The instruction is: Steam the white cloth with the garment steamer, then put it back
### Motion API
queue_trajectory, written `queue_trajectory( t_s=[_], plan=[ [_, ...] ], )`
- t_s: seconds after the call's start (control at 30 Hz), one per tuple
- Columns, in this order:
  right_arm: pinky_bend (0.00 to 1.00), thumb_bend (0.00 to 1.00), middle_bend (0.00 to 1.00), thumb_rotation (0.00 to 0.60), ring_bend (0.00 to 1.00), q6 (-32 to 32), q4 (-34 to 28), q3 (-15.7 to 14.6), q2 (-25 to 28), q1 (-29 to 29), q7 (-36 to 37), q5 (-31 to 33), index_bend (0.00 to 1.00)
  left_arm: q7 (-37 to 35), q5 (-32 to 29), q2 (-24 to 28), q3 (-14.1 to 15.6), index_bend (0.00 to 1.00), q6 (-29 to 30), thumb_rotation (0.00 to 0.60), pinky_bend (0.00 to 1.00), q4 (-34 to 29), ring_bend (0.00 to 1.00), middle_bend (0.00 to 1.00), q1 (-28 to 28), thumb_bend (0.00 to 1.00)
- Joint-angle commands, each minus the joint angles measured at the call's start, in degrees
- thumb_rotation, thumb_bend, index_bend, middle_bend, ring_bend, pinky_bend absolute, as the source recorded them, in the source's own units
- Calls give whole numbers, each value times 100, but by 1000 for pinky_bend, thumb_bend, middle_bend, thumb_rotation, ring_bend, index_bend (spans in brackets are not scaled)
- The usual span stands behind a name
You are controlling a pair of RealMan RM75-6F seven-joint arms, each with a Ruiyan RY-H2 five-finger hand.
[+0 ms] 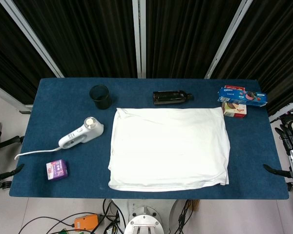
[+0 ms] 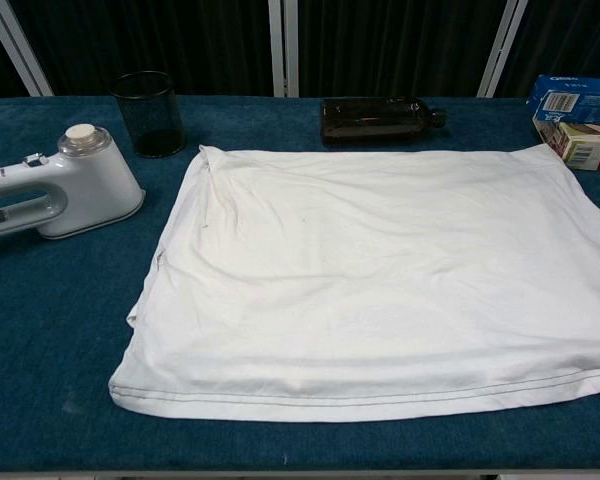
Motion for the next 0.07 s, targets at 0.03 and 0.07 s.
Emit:
queue_trajectory(
  t_s=[0.03, 0.07],
  plan=[
    [0, 0, 0, 600, 0, 16, -43, -22, -37, -51, -71, -67, 0, -5, 235, -135, 119, 8, 169, 500, 0, 186, 0, 1, 292, 0],
    [0, 0, 0, 600, 0, 1, -53, -26, -44, -52, -91, -87, 0, -19, 262, -145, 122, 13, 142, 501, 0, 211, 0, 1, 326, 0]
  ],
)
